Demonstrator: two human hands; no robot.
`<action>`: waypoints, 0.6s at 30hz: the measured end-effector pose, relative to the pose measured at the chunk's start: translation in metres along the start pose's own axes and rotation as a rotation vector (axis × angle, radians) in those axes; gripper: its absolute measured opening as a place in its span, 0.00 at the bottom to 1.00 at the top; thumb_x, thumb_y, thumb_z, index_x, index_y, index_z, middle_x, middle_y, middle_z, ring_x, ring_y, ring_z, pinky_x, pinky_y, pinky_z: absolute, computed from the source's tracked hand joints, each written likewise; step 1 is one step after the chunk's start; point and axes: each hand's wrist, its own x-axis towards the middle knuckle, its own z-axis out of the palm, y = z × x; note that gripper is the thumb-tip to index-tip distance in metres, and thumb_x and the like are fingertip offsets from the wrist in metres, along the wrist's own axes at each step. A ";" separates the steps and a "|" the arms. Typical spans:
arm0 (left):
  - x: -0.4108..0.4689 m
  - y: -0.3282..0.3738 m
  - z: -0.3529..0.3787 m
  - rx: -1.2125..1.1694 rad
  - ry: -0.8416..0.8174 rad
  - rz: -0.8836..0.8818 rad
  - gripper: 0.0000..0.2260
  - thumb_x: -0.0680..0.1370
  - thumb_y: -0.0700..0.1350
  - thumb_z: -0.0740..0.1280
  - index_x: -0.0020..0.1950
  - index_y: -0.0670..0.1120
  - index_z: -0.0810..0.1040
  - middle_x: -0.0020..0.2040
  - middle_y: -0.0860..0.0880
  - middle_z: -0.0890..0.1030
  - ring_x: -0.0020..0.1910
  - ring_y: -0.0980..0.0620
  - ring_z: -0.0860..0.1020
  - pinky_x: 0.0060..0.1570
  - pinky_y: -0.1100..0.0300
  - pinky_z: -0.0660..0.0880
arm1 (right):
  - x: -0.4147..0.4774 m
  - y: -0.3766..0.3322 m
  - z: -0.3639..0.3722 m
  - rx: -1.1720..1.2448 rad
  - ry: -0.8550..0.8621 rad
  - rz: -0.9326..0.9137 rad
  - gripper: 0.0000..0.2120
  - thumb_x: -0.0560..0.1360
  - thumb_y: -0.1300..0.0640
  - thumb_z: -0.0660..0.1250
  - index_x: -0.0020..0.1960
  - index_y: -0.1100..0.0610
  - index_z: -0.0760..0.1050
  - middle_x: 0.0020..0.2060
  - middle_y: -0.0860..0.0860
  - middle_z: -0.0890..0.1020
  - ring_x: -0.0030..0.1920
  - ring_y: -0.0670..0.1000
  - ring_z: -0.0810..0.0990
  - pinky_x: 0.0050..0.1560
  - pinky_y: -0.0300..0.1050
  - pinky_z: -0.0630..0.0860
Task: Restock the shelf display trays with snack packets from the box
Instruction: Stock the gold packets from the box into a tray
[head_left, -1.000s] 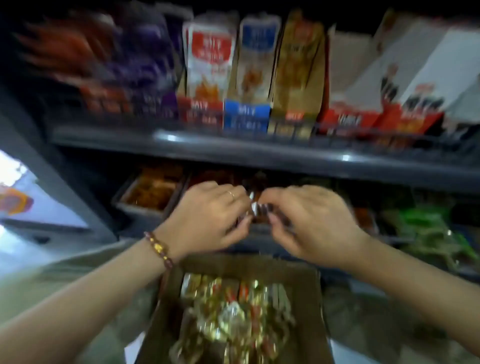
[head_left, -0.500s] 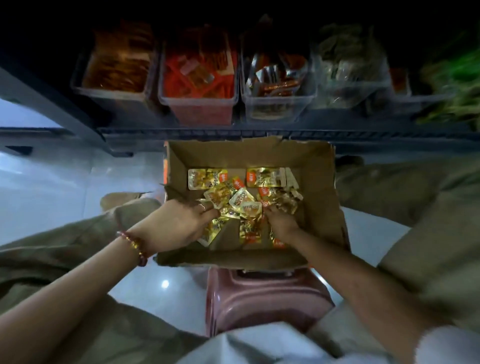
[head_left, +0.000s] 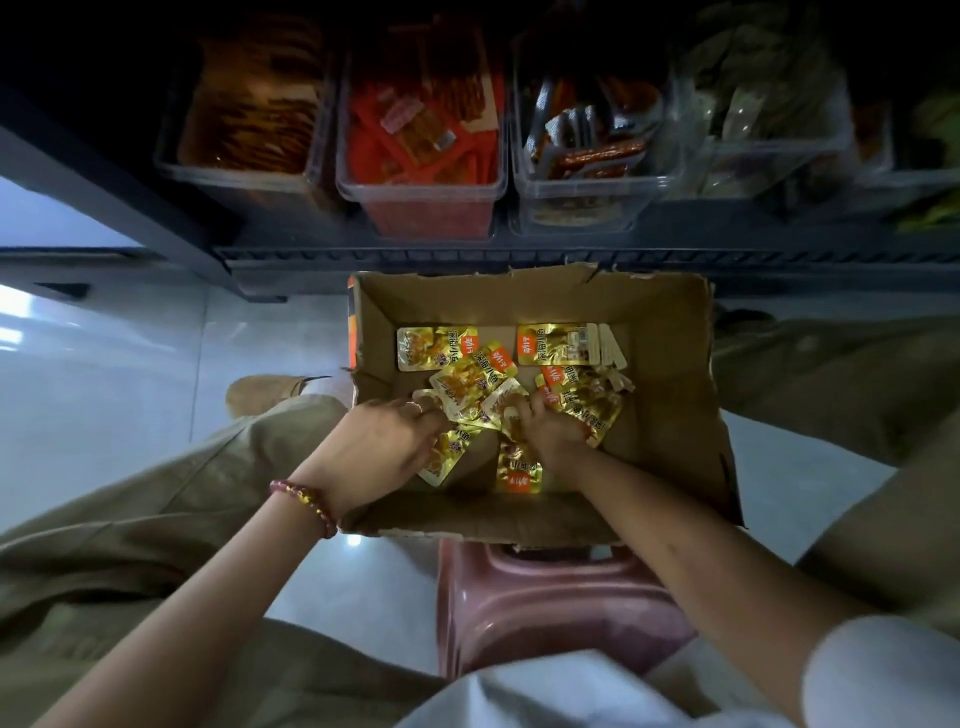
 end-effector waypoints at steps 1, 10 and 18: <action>-0.001 -0.002 0.002 -0.007 0.005 -0.027 0.07 0.73 0.43 0.68 0.50 0.47 0.81 0.41 0.49 0.82 0.34 0.50 0.80 0.28 0.61 0.74 | -0.001 0.000 -0.004 0.045 0.010 -0.021 0.31 0.77 0.61 0.63 0.75 0.59 0.52 0.70 0.59 0.64 0.61 0.59 0.75 0.48 0.47 0.76; 0.016 0.019 0.010 0.052 -0.555 -0.502 0.20 0.81 0.56 0.54 0.67 0.47 0.70 0.60 0.47 0.77 0.57 0.48 0.77 0.53 0.57 0.74 | -0.015 0.012 -0.054 1.606 -0.272 0.022 0.06 0.80 0.57 0.59 0.53 0.57 0.73 0.30 0.47 0.74 0.23 0.42 0.64 0.24 0.32 0.60; 0.028 0.025 0.014 -1.407 0.270 -0.835 0.12 0.82 0.43 0.60 0.65 0.47 0.70 0.58 0.48 0.80 0.54 0.52 0.80 0.55 0.52 0.78 | -0.020 0.000 -0.088 1.140 -0.436 -0.323 0.08 0.78 0.51 0.62 0.51 0.54 0.75 0.40 0.45 0.80 0.34 0.43 0.76 0.33 0.33 0.72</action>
